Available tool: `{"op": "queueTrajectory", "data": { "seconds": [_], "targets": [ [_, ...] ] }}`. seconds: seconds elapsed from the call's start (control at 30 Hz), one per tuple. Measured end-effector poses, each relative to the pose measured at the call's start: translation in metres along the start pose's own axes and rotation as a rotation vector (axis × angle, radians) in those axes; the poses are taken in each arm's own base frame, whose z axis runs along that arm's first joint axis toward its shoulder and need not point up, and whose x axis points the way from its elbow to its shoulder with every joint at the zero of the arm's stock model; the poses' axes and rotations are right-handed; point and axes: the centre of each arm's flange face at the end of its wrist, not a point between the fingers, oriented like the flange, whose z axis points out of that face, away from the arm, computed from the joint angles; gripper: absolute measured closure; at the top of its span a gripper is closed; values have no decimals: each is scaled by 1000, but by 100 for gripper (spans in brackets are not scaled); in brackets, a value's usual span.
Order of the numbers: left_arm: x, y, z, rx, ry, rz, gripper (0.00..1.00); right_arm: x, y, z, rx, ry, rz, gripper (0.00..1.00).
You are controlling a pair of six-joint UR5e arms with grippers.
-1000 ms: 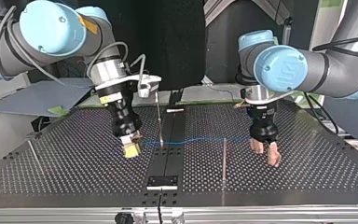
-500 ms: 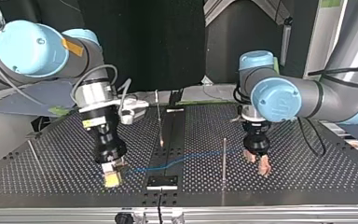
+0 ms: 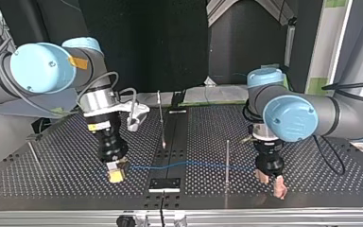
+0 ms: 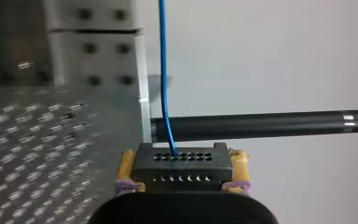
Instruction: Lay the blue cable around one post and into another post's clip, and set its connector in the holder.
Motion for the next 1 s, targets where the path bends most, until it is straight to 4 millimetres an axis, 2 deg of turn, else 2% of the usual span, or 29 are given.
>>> {"op": "queueTrajectory", "data": {
  "seconds": [0.47,0.7,0.83,1.0],
  "targets": [
    [47,15,-6,14,30,39,0,-52,3,-1,-29,-83,-12,100],
    [95,31,1,39,91,63,0,-84,6,-1,-39,-97,-10,100],
    [102,34,3,46,103,67,0,-103,22,2,-62,-118,-5,100],
    [103,35,3,49,105,67,0,-128,52,7,-106,-167,4,100]
  ]
}}
